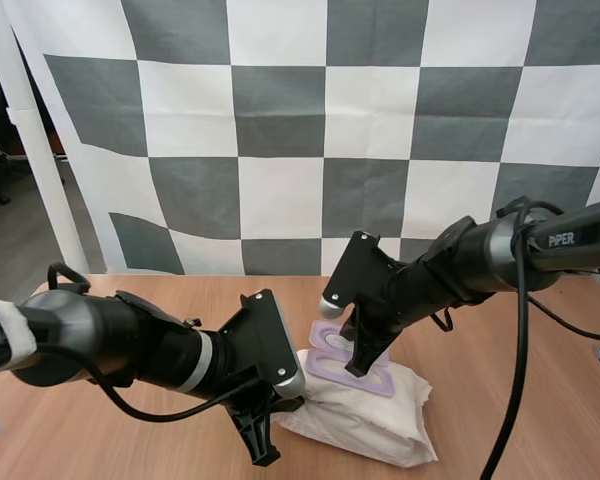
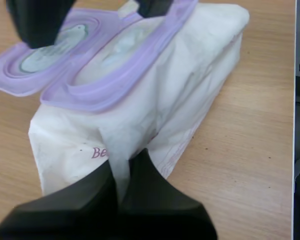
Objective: Open the wet wipes lid
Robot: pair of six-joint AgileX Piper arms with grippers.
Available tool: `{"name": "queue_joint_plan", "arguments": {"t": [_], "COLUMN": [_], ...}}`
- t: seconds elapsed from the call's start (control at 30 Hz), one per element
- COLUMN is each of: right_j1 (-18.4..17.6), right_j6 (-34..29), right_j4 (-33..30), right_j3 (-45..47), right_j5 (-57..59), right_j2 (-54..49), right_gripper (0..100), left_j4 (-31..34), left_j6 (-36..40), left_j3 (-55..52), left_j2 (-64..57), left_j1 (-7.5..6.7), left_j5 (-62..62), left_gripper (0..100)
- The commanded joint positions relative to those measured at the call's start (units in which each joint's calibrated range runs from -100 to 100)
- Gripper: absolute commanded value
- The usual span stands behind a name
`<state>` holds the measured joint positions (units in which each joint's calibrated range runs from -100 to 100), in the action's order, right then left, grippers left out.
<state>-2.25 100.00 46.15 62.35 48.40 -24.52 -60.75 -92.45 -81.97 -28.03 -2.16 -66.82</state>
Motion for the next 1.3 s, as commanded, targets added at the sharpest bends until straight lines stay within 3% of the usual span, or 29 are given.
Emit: {"name": "queue_joint_plan", "arguments": {"t": [0.0, 0.4, 0.63, 0.73, 1.0, 1.1, 1.17, 1.23, 1.27], "right_j1": [-0.01, -0.01, -0.01, -0.01, -0.01, -0.01, -0.01, -0.01, -0.01], "right_j6": [0.00, 0.00, 0.00, -3.48, -24.03, -24.39, -24.39, -25.24, -27.30], "right_j4": [0.26, 0.26, 0.02, -4.47, -29.32, -34.14, -35.45, -35.45, -35.45], "right_j3": [-0.27, -0.27, -0.27, -0.27, -0.27, -0.27, -0.27, -0.27, -0.27], "right_j5": [-0.90, 5.13, -3.80, -7.03, -1.04, 4.85, 8.74, 12.92, 14.88], "right_j2": [0.76, 8.32, 0.23, -7.36, -33.50, -42.90, -47.44, -51.49, -53.44], "right_gripper": [0, 0, 0, 0, 0, 0, 0, 0, 0], "left_j4": [-0.01, -0.90, -0.90, -0.90, -3.89, -4.03, -4.16, -4.97, -5.42], "left_j6": [-0.82, -0.82, -0.82, -0.82, -0.82, -0.24, -0.01, 0.57, 1.10], "left_j3": [-0.06, -0.06, -0.06, -0.06, -0.06, -0.06, -0.06, -0.06, -0.06], "left_j2": [-0.05, -0.05, -0.05, -0.05, -0.05, -0.05, -0.05, -0.05, -0.05], "left_j1": [0.00, 0.00, 0.00, 0.00, 0.00, 0.00, 0.00, 0.00, 0.00], "left_j5": [-0.03, 3.15, 3.15, 3.62, 13.07, 13.65, 13.32, 12.72, 12.39], "left_gripper": [0, 0, 0, 0, 2, 22, 52, 92, 100]}}
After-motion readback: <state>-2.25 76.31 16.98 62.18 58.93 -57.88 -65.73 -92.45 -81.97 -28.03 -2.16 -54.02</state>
